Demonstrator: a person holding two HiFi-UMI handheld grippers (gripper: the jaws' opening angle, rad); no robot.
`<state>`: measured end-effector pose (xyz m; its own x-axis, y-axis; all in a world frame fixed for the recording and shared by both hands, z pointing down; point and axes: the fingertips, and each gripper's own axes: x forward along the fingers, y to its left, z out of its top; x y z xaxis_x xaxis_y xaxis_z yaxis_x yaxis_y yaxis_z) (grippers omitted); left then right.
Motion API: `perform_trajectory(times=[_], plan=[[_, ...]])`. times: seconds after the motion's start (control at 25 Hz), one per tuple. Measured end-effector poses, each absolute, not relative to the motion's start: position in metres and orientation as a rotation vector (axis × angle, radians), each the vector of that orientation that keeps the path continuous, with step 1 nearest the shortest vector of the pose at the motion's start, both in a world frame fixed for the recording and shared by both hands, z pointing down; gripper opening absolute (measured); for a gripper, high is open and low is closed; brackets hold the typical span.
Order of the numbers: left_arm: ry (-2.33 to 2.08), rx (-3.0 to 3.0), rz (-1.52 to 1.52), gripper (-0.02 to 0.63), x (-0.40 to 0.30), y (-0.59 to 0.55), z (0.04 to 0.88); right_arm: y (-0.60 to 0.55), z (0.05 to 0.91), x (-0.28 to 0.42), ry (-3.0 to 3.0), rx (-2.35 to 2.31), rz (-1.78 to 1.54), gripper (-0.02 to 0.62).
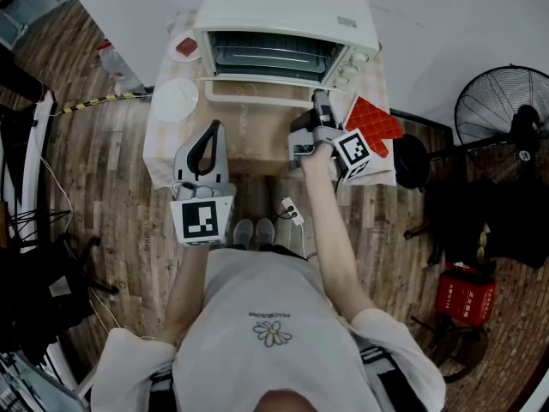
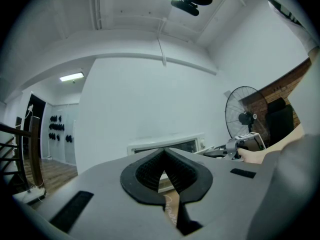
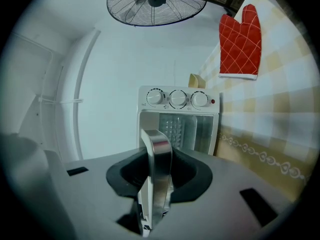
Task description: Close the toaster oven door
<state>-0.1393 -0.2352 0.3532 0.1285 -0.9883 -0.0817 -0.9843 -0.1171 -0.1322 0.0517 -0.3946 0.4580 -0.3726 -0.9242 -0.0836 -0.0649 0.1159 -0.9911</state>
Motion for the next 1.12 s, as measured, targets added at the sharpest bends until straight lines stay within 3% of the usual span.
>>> perform_trajectory(times=[1.12], plan=[[1.988, -2.243, -0.032, 0.015, -0.145, -0.240, 0.351, -0.419, 0.438, 0.049, 1.554, -1.063, -1.373, 0.071]])
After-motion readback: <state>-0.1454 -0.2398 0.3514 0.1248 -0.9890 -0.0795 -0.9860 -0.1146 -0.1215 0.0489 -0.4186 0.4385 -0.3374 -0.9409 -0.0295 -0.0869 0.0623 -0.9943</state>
